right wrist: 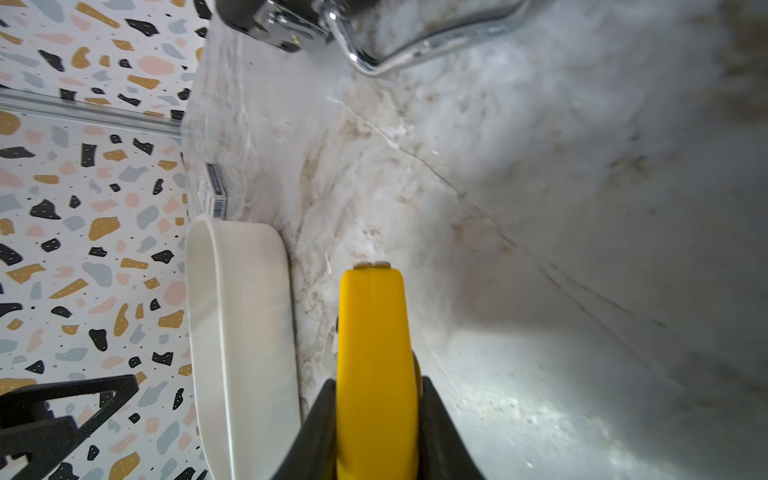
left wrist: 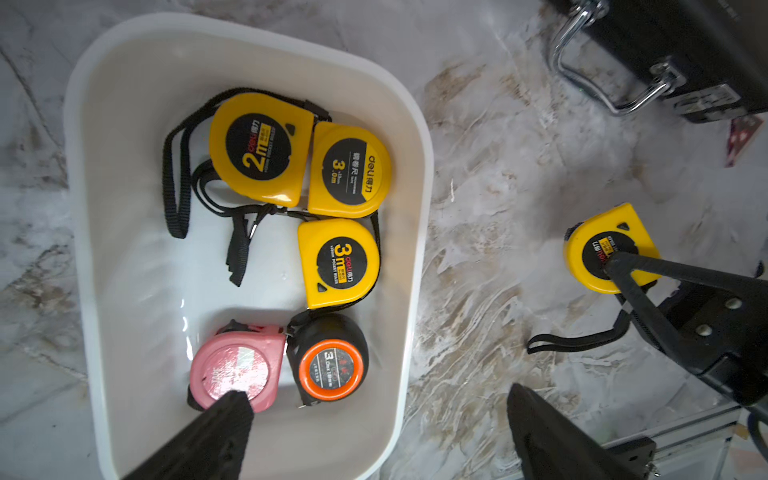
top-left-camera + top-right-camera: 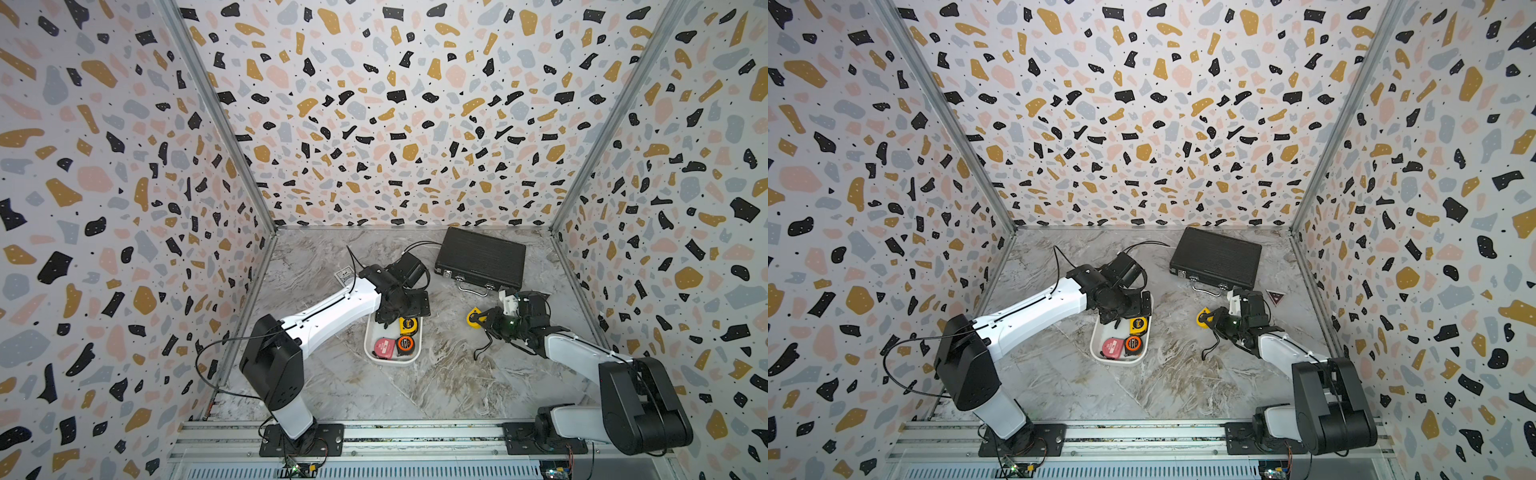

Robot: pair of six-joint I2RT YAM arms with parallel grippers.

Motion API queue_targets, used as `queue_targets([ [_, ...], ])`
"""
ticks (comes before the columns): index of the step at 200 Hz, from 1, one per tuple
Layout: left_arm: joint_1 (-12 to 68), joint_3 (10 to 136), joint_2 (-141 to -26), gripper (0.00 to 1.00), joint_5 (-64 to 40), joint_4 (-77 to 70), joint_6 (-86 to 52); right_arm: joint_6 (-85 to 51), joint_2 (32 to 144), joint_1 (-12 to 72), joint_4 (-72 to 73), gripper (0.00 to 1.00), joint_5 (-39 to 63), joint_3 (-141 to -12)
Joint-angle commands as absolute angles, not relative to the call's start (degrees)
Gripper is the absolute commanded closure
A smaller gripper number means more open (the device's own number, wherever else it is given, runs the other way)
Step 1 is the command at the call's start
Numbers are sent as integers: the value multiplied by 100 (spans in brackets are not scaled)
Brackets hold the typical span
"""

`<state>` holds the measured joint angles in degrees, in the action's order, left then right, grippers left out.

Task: Take the tape measure out of the storage box
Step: Place the tape measure at the center of the board, then pick up the tape measure from the storage box.

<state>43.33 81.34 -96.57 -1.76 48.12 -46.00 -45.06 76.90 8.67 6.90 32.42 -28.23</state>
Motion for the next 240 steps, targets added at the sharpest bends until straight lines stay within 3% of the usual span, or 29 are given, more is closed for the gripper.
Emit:
queue_targets([
  [1,4302,8042,-9761,0,-105,4806,-4378,-4280,7809,771,303,90,3444,-3032],
  [39,4307,7924,-9853,0,-130,4720,-4377,-4113,8022,663,22,81,3472,-3128],
  [84,4304,7881,-9975,3,-300,4627,-4448,-3725,7861,633,-773,49,3222,-3316],
  [131,4306,7840,-10137,5,-422,4520,-4480,-3288,7529,616,-1632,33,2841,-3582],
  [181,4306,7923,-10435,8,-598,4315,-4475,-2815,7023,618,-2558,24,2205,-3937],
  [240,4297,7632,-10187,13,-129,4169,-4945,-2647,6735,617,-2953,22,2087,-4123],
])
